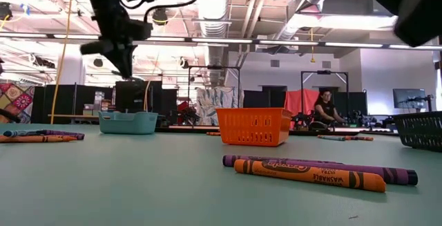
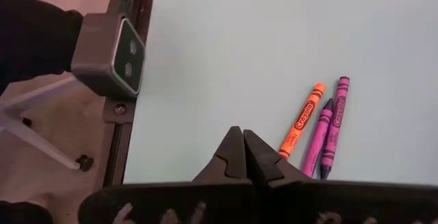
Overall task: Sort crayons
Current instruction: Put the blue crayon into the blue bin
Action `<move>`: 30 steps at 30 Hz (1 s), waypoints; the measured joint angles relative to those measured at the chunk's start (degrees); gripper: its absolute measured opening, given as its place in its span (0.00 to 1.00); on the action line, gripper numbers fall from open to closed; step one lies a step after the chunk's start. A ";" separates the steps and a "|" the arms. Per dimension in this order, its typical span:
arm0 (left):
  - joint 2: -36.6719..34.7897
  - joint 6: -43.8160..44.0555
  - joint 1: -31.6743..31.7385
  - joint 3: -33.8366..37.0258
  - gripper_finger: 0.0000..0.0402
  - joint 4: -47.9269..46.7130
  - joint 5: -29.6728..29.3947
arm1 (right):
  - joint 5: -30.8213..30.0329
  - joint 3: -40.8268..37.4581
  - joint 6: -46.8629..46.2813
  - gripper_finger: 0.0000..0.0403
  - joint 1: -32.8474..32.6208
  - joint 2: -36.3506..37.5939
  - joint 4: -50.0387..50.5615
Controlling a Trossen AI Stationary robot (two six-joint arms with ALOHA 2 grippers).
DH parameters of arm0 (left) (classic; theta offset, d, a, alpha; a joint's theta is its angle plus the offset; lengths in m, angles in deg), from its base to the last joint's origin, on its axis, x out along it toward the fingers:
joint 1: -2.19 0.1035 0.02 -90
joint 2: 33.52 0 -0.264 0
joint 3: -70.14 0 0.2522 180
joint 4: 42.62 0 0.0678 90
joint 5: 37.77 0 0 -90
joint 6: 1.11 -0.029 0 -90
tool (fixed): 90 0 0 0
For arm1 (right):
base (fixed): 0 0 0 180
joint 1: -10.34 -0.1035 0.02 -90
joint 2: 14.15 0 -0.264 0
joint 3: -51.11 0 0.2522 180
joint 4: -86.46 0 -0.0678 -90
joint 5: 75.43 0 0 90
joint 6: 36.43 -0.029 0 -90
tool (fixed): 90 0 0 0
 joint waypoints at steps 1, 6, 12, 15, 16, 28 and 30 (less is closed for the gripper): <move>0.06 -0.74 1.39 0.27 0.00 1.26 0.51 | -0.02 0.00 -0.01 0.00 0.11 0.00 -0.14; 0.08 -4.54 7.75 2.47 0.00 8.56 2.68 | -0.07 0.00 -0.12 0.00 0.49 0.00 -1.59; 2.17 -7.16 14.73 4.08 0.00 11.05 5.39 | -0.07 0.00 -1.38 0.00 0.47 0.00 -1.82; 4.79 -7.04 17.18 4.10 0.00 12.01 6.02 | -0.14 0.00 -1.46 0.00 0.47 0.00 -2.23; 6.02 -6.94 17.75 4.10 0.00 12.90 6.38 | -0.47 0.00 -1.47 0.00 0.47 0.00 -2.37; 17.57 -7.80 21.60 4.10 0.01 19.91 0.45 | -1.18 0.00 -3.39 0.00 0.25 0.00 -2.86; 17.96 -7.81 22.36 4.10 0.01 20.04 0.53 | -1.18 0.00 -3.42 0.00 0.25 0.00 -2.88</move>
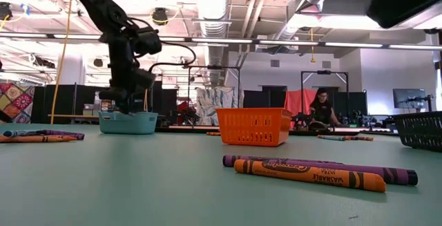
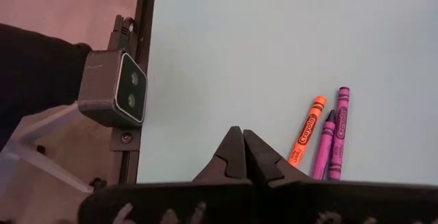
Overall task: Sort crayons
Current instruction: Put the blue crayon into the blue bin, then put the orange crayon into the orange bin
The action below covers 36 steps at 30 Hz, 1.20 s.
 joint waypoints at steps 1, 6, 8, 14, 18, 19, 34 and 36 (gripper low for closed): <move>0.00 0.00 0.46 0.00 0.01 -0.03 0.52 | 0.00 0.00 0.00 0.00 0.00 0.00 -0.02; -0.04 0.15 0.82 0.00 0.08 0.43 1.10 | 0.00 0.00 0.00 0.00 -0.02 0.00 0.00; -0.05 0.80 0.82 0.00 0.14 0.43 1.11 | 0.00 0.00 -0.02 0.00 -0.02 0.00 0.00; -0.09 3.32 0.82 -0.02 0.31 0.56 -1.26 | 0.02 0.00 -0.64 0.00 -0.02 0.00 0.00; -0.56 4.74 0.44 -0.02 0.36 0.56 -4.90 | 0.52 0.00 -1.64 0.00 -0.35 0.00 -0.21; -1.20 5.21 0.13 -0.02 0.37 0.61 -5.40 | 0.81 0.00 -1.66 0.00 -0.51 0.00 -0.49; -21.61 21.00 -14.48 -1.29 0.37 -3.25 7.76 | 0.03 0.00 -1.39 0.22 -0.96 0.00 -1.77; -23.77 23.86 -18.01 -1.29 0.37 -4.99 11.47 | -0.09 0.01 -1.46 0.23 -0.69 -0.11 -2.51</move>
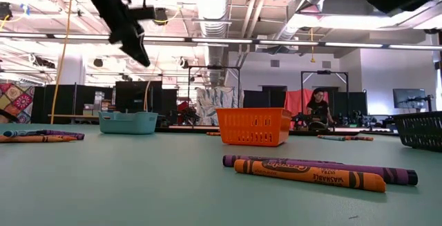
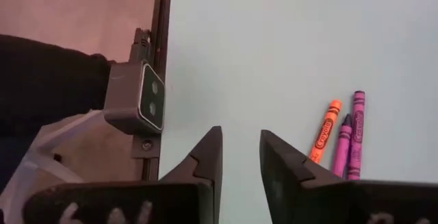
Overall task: Sort crayons
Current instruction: Put the orange crayon into the orange bin
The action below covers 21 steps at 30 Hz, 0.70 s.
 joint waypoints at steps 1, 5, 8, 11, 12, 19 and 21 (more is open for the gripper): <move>-0.89 1.35 -2.03 0.00 0.37 -0.85 1.55 | -0.02 0.04 0.00 0.23 0.05 -0.45 -0.62; -2.64 6.89 -11.79 0.00 0.37 -3.51 3.22 | -0.17 0.05 -1.15 0.21 0.21 -2.09 -0.23; -2.61 10.60 -20.24 0.02 0.37 -4.01 2.32 | 0.16 -0.03 -2.93 0.20 0.47 -3.64 1.39; -2.15 13.54 -29.05 0.64 0.37 -2.21 -0.82 | 0.26 0.65 -5.02 0.19 1.08 -4.72 3.38; -1.70 14.46 -31.90 0.89 0.37 -1.09 -2.22 | 0.28 0.69 -5.50 0.19 1.08 -4.99 4.36; 3.85 19.37 -48.24 1.28 0.37 2.75 -10.35 | 0.06 0.76 -6.99 0.19 2.49 -5.51 5.89; 6.82 19.51 -51.63 1.17 0.37 6.43 -10.99 | 0.42 0.68 -7.30 0.19 3.08 -5.53 6.31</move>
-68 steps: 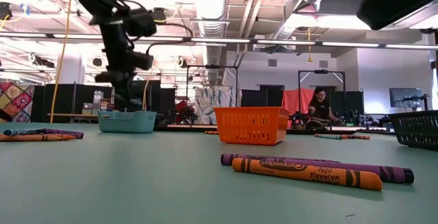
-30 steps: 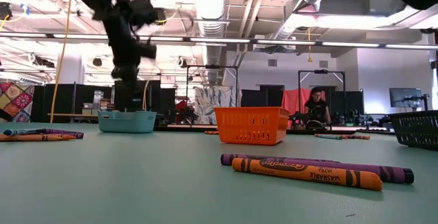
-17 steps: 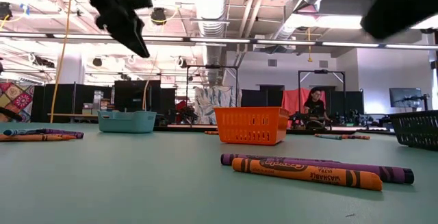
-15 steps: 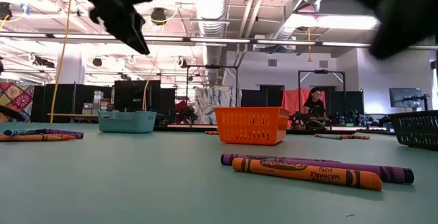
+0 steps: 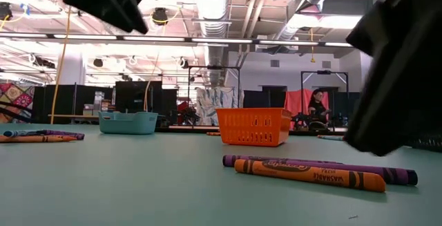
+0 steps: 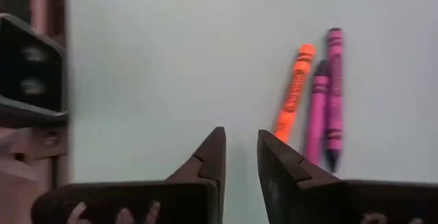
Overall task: Sort crayons
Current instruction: Put the orange crayon into the orange bin
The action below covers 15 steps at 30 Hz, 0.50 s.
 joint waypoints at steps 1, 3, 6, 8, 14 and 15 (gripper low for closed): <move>1.48 0.37 -1.69 -0.04 0.37 1.00 -0.21 | 0.02 -0.02 -0.05 0.19 0.30 0.00 0.22; 4.68 0.63 -4.17 0.01 0.37 2.65 -0.55 | 0.25 -0.03 -0.25 0.19 0.64 0.00 0.30; 10.03 0.63 -7.48 0.02 0.37 6.63 -0.40 | 1.00 -0.03 -0.39 0.19 1.10 0.00 0.85; 13.50 0.66 -9.01 0.04 0.37 10.19 -0.36 | 1.27 -0.03 -0.42 0.19 1.11 0.00 1.47; 21.69 -0.22 -12.39 -0.01 0.37 16.44 -0.22 | 1.31 -0.03 -0.80 0.19 1.11 0.00 2.30; 22.67 -0.34 -12.62 -0.01 0.37 17.58 -0.22 | 1.31 -0.03 -0.88 0.19 1.11 0.00 2.72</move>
